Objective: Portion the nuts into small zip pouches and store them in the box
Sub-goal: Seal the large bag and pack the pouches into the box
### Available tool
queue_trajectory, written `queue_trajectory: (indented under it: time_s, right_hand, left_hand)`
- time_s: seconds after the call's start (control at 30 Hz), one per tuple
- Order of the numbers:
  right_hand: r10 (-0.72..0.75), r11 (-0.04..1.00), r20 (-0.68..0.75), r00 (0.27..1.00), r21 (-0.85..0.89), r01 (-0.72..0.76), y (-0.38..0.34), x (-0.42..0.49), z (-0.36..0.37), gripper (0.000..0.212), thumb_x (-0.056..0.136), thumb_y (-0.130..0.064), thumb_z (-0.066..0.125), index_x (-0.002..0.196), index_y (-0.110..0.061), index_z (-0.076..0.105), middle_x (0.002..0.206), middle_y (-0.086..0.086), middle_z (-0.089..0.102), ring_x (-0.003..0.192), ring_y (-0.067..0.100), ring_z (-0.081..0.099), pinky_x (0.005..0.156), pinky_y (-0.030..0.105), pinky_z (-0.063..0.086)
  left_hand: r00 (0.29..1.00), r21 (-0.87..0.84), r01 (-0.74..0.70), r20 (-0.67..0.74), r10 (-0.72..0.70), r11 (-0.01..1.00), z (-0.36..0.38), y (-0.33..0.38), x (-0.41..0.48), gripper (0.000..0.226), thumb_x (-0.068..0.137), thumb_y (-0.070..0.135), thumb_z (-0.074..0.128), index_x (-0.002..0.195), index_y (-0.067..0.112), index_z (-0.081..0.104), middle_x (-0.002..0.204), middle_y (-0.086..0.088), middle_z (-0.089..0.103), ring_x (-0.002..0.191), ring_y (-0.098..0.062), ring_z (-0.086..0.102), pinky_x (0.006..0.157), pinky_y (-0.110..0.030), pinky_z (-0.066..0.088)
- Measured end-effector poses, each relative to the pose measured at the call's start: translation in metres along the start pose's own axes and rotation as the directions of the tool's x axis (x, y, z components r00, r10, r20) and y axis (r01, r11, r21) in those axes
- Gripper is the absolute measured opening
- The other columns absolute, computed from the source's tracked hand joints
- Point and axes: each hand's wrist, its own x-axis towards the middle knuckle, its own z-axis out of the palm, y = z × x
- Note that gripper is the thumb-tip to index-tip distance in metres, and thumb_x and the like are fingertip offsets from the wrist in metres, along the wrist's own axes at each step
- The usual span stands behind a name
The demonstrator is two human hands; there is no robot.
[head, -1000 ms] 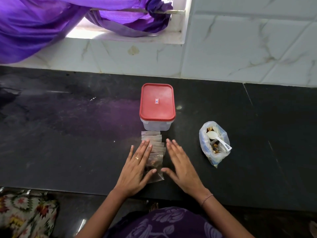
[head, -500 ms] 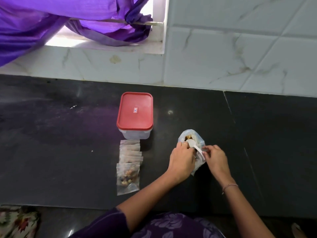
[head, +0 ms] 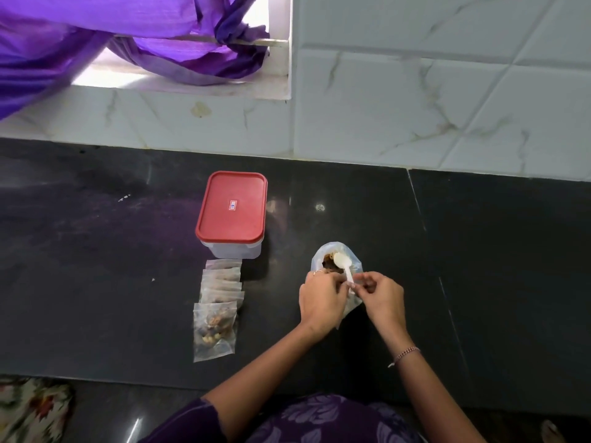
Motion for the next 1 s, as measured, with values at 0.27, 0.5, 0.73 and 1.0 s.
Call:
queue_trajectory:
  time_s: [0.27, 0.5, 0.73, 1.0]
  right_hand:
    - [-0.150, 0.972, 0.062, 0.987, 0.190, 0.136, -0.039, -0.022, 0.026, 0.014, 0.082, -0.011, 0.072, 0.094, -0.017, 0.067, 0.076, -0.011, 0.064, 0.071, -0.001, 0.061, 0.064, 0.008, 0.049]
    - [-0.211, 0.977, 0.252, 0.944, 0.050, 0.205, -0.043, -0.039, 0.062, 0.016, 0.089, -0.007, 0.061, 0.099, -0.017, 0.066, 0.090, -0.004, 0.068, 0.080, 0.002, 0.061, 0.069, 0.009, 0.048]
    - [-0.152, 0.982, 0.354, 0.923, -0.051, 0.181, -0.039, -0.042, 0.071, 0.020, 0.094, -0.011, 0.055, 0.110, -0.016, 0.065, 0.107, 0.001, 0.069, 0.095, 0.008, 0.063, 0.078, 0.015, 0.047]
    - [-0.170, 0.985, 0.368, 0.914, 0.041, 0.167, -0.036, -0.039, 0.047, 0.023, 0.092, -0.014, 0.059, 0.114, -0.016, 0.066, 0.104, -0.004, 0.069, 0.095, 0.006, 0.064, 0.085, 0.018, 0.050]
  left_hand:
    - [0.961, -0.343, 0.207, -0.106, -0.256, 0.916, -0.033, -0.037, -0.007, 0.010, 0.085, 0.032, 0.072, 0.091, 0.025, 0.077, 0.082, 0.011, 0.074, 0.077, 0.000, 0.066, 0.074, -0.023, 0.054]
    - [0.917, -0.194, 0.367, -0.085, -0.389, 0.910, -0.038, -0.079, -0.014, 0.011, 0.085, 0.035, 0.072, 0.089, 0.027, 0.077, 0.085, 0.010, 0.074, 0.082, -0.007, 0.067, 0.076, -0.029, 0.054]
    - [0.930, -0.070, 0.356, -0.066, -0.360, 0.932, -0.031, -0.089, -0.014, 0.008, 0.084, 0.030, 0.070, 0.089, 0.026, 0.076, 0.086, 0.009, 0.074, 0.084, -0.010, 0.067, 0.077, -0.030, 0.055]
    - [0.968, 0.109, 0.202, -0.172, -0.182, 0.973, -0.035, -0.085, -0.010, 0.013, 0.087, 0.033, 0.063, 0.088, 0.022, 0.068, 0.089, 0.005, 0.070, 0.086, -0.017, 0.064, 0.071, -0.033, 0.050]
